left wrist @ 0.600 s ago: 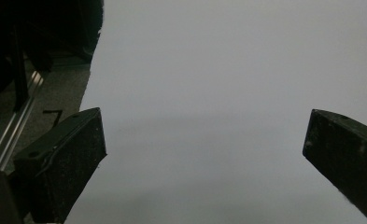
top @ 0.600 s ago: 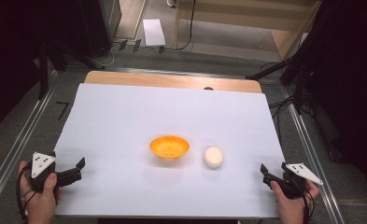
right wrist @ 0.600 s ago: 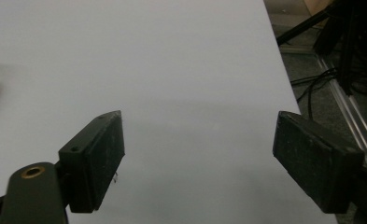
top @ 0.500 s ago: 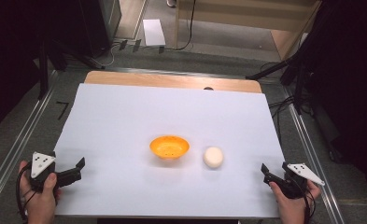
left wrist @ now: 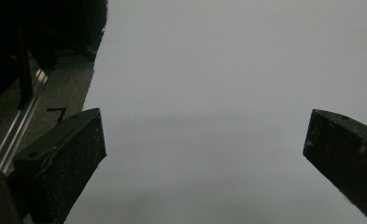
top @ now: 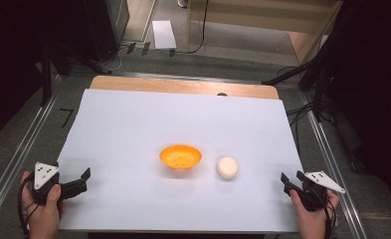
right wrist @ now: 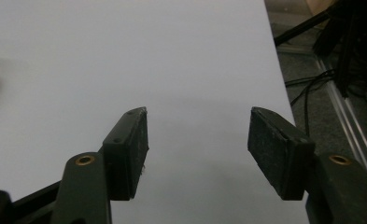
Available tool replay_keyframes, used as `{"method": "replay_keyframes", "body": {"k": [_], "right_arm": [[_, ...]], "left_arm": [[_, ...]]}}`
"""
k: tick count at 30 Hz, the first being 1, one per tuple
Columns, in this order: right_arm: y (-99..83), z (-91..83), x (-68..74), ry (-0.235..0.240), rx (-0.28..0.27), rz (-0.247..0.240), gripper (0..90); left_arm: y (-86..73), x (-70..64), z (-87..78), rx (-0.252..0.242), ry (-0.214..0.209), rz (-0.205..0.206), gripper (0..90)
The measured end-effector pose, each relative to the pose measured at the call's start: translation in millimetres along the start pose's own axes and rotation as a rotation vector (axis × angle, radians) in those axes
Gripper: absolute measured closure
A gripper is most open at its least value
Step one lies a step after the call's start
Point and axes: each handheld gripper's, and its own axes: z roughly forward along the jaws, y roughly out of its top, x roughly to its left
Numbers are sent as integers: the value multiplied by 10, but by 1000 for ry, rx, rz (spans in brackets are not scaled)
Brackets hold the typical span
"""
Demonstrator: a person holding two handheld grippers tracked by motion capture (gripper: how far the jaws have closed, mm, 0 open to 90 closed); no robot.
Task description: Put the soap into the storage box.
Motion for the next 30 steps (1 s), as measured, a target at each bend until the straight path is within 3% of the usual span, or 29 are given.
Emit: {"method": "replay_keyframes", "body": {"k": [5,6,7,8,10,13,16,18,19,26,29,30], "right_arm": [[74,36,41,12,4,-59,501],[89,80,75,21,-13,-122,592],[89,80,75,21,-13,-122,592],[93,91,89,17,-15,-153,597],[104,104,114,41,-41,-151,588],[139,132,156,62,13,-139,564],[171,135,207,75,69,-158,512],[184,128,214,96,75,-167,516],[217,109,224,139,91,-188,480],[331,107,281,138,155,-261,374],[416,138,306,214,194,-279,383],[416,138,306,214,194,-279,383]], "left_arm": [[-6,11,-14,-10,-5,-11,0],[-6,16,-11,-9,-5,-18,0],[-6,16,-11,-9,-5,-18,0],[-5,16,-8,-9,-4,-17,0],[-4,10,-5,-5,-1,-8,0],[-1,-5,4,3,5,1,0],[2,-1,10,12,4,2,0],[3,0,11,13,4,1,0],[1,0,10,12,7,1,0],[-6,-4,6,5,14,-4,0],[-7,0,7,5,11,-9,0],[-7,2,7,5,10,-11,0]]}}
